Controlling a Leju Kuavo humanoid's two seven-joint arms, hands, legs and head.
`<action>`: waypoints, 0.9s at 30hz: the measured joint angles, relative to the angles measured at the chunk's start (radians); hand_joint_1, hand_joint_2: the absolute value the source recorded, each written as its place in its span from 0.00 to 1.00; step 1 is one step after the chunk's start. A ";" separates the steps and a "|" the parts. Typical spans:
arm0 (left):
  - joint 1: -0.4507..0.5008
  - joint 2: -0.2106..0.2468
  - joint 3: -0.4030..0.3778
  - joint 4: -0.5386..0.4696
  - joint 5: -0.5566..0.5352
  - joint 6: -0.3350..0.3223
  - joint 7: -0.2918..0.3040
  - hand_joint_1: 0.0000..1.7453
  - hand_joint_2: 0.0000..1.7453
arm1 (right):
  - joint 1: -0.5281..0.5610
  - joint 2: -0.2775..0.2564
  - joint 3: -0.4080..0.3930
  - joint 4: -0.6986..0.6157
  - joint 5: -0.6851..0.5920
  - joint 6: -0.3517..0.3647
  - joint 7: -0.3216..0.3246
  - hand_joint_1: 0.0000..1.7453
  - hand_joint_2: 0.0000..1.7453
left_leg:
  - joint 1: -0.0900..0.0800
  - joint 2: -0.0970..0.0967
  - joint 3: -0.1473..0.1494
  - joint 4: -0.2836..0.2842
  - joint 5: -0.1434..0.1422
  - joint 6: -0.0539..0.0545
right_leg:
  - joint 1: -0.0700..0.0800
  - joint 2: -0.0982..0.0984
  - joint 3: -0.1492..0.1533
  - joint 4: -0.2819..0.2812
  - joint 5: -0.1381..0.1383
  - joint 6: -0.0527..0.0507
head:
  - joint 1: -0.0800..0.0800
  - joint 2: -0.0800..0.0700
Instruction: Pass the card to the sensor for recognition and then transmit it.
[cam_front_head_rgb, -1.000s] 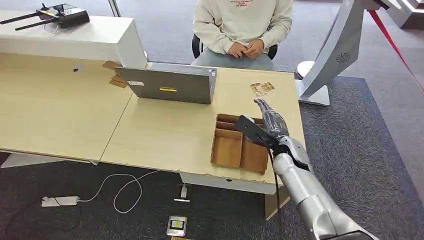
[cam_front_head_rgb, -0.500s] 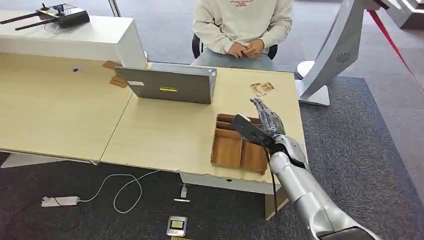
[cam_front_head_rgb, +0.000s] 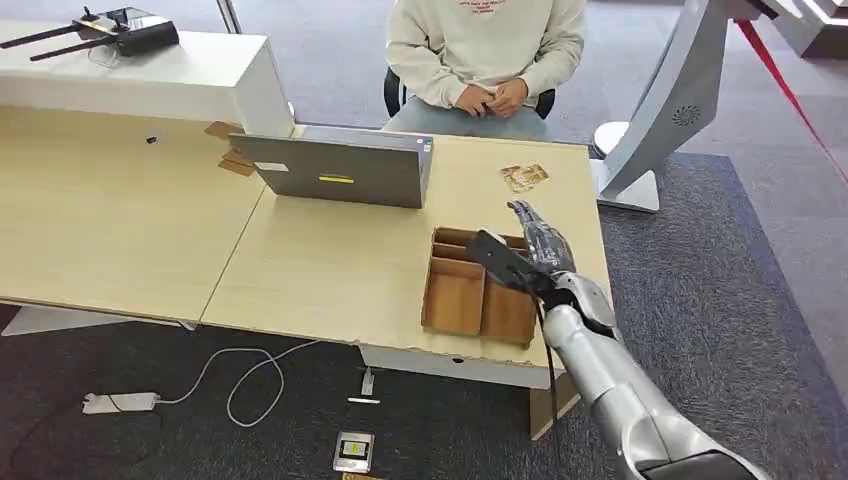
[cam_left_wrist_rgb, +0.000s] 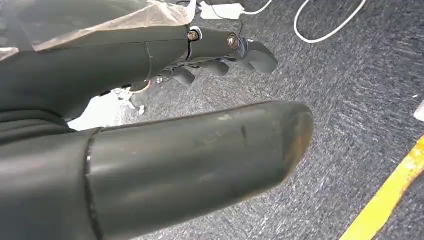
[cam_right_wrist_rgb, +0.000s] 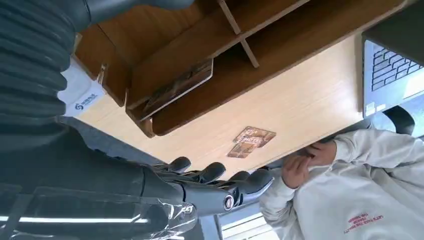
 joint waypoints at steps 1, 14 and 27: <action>0.001 0.000 0.000 0.000 0.002 0.003 0.000 0.00 0.00 | 0.000 -0.001 0.000 0.001 0.000 0.000 0.000 0.00 1.00 | 0.000 0.000 0.000 0.000 0.000 0.000 | 0.000 0.000 0.000 0.000 0.000 0.000 | 0.000 0.000; 0.015 -0.001 0.009 0.000 0.008 0.014 -0.004 0.00 0.00 | -0.003 -0.005 0.000 0.005 -0.009 0.000 -0.010 0.00 1.00 | 0.000 0.000 0.000 0.000 0.000 0.000 | 0.000 0.000 0.000 0.000 0.000 0.000 | 0.000 0.000; 0.024 -0.004 0.024 0.000 0.008 0.021 -0.008 0.00 0.00 | -0.012 -0.018 0.000 0.005 -0.019 0.000 -0.009 0.00 1.00 | 0.000 0.000 0.000 0.000 0.000 0.000 | 0.000 0.000 0.000 0.000 0.000 0.000 | 0.000 0.000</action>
